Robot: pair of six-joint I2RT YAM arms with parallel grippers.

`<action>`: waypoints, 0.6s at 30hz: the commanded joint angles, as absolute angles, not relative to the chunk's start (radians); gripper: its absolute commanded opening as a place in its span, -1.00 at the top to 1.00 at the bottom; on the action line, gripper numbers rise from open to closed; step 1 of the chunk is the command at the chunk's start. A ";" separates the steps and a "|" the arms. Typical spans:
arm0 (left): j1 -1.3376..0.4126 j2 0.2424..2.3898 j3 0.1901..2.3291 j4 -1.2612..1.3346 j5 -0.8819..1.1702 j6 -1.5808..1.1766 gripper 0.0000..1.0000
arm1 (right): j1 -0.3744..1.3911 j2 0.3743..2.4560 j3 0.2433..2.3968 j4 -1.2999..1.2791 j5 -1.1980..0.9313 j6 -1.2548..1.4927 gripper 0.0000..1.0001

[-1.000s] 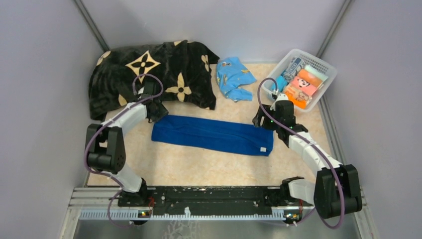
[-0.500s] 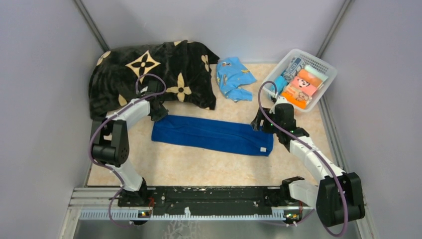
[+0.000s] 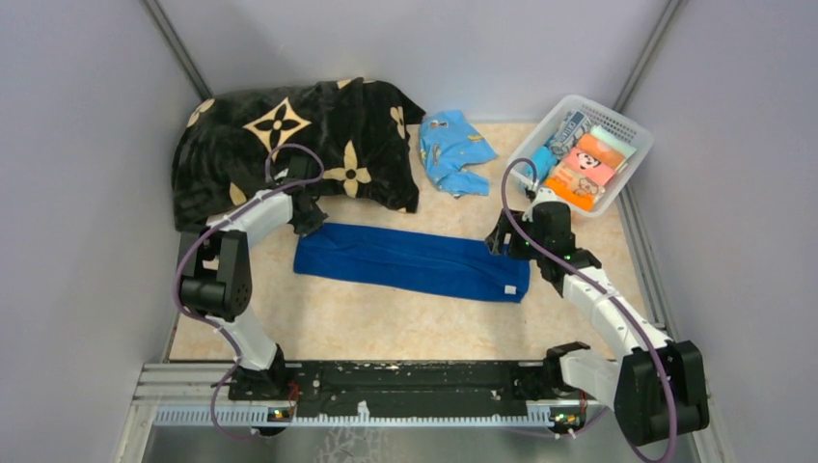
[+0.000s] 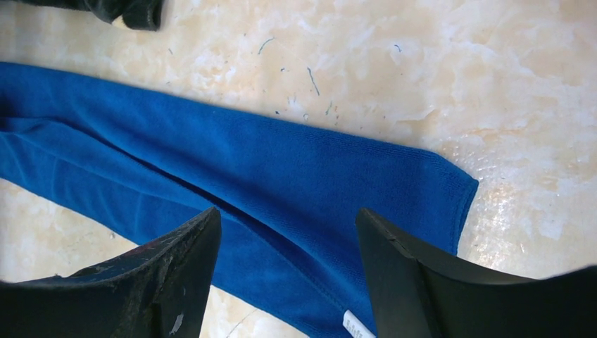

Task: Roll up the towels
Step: Fold the towel at the center of the board.

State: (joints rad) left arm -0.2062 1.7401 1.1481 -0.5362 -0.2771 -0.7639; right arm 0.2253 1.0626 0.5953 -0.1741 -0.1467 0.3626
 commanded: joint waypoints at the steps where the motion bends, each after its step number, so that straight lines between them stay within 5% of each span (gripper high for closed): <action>1: -0.210 1.686 1.157 -0.563 -0.286 -0.772 1.00 | 0.237 1.017 0.598 -0.179 -0.182 0.371 -0.40; 18: -0.170 1.251 0.720 -0.502 -0.241 -0.775 1.00 | 0.244 0.856 0.547 -0.488 -0.104 0.560 -0.40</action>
